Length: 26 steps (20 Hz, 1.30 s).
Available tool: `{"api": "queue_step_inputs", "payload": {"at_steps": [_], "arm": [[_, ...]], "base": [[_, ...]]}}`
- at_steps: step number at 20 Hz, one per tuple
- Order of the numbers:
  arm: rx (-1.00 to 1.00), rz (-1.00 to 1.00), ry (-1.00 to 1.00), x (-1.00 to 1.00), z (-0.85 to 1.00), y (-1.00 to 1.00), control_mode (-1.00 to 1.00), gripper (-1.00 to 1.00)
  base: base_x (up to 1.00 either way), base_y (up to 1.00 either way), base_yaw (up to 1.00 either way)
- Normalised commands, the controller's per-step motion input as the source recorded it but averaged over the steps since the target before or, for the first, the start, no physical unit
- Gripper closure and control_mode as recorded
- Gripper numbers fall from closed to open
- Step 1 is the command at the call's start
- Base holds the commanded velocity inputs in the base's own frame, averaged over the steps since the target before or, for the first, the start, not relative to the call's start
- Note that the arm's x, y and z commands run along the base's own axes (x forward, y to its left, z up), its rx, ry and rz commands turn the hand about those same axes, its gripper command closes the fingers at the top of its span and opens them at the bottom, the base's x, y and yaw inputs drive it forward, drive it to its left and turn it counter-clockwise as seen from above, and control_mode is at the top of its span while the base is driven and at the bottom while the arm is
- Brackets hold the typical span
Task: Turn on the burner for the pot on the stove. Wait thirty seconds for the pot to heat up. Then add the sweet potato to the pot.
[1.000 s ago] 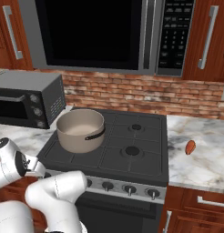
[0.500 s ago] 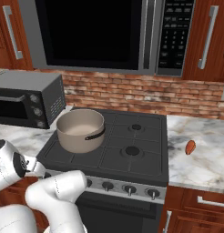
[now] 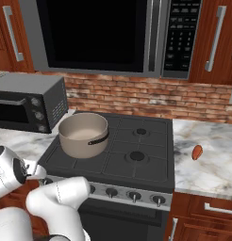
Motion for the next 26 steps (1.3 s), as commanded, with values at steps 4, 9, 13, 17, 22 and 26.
{"api": "queue_step_inputs", "payload": {"at_steps": [4, 9, 13, 17, 22, 26], "arm": [[0.07, 0.05, 0.00, 0.35, -0.23, -0.41, -1.00, -1.00], [0.07, 0.03, 0.00, 0.23, -0.27, -0.49, -1.00, -1.00], [0.07, 0.00, 0.07, 0.12, -0.34, -0.48, -1.00, -1.00], [0.07, 0.00, 0.13, 0.08, -0.40, -0.31, -1.00, -1.00], [0.04, 0.00, 0.05, 0.07, -0.52, -0.28, -1.00, -1.00], [0.00, 0.01, -0.02, 0.00, -0.52, -0.14, -1.00, -1.00]], "base": [[0.00, 0.00, 0.00], [0.00, 0.00, 0.00], [0.00, 0.00, 0.00], [0.00, 0.00, 0.00], [0.00, 0.00, 0.00], [0.00, 0.00, 0.00]]}}
